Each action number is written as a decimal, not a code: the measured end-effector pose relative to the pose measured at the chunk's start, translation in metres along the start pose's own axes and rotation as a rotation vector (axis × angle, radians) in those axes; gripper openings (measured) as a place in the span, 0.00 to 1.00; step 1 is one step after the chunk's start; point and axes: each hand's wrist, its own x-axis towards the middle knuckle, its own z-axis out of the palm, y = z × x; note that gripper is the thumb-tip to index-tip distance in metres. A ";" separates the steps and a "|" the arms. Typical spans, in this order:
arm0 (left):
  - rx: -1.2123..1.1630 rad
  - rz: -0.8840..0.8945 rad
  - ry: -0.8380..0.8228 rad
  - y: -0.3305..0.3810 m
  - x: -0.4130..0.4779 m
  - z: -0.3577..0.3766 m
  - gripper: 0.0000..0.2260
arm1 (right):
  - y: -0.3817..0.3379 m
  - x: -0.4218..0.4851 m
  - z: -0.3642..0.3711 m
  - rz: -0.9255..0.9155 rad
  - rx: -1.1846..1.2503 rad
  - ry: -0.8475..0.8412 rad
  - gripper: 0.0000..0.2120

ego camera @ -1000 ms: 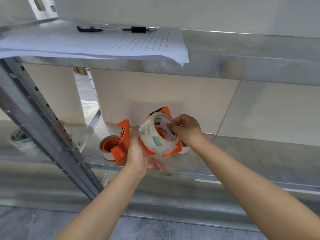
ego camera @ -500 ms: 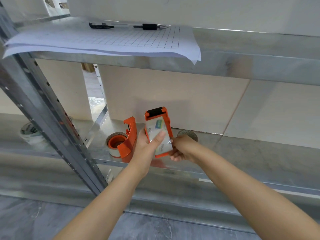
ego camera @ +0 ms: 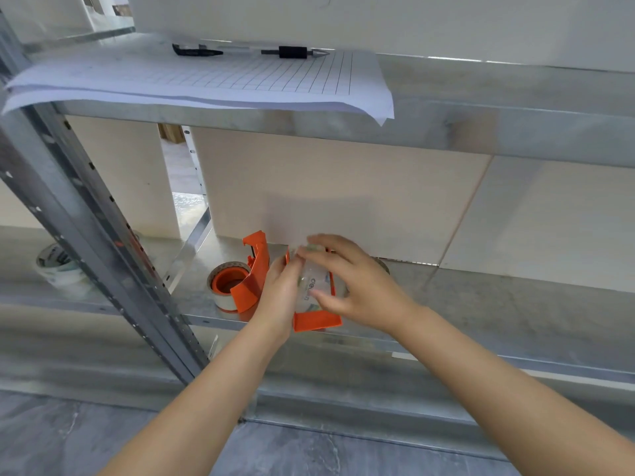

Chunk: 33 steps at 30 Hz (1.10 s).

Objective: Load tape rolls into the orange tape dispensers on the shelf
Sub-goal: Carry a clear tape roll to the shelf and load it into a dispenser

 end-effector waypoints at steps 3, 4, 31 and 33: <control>-0.221 -0.031 -0.062 0.001 0.000 0.000 0.18 | 0.001 0.004 0.002 -0.085 -0.077 0.129 0.15; -0.244 -0.032 -0.091 0.000 -0.001 -0.001 0.18 | 0.004 0.004 0.003 -0.146 -0.120 0.181 0.12; 0.342 0.080 -0.225 -0.008 -0.018 -0.019 0.31 | 0.044 0.050 -0.030 0.629 0.592 0.108 0.11; 0.338 0.087 -0.195 -0.008 -0.019 -0.017 0.32 | 0.048 0.051 -0.027 0.620 0.595 0.108 0.11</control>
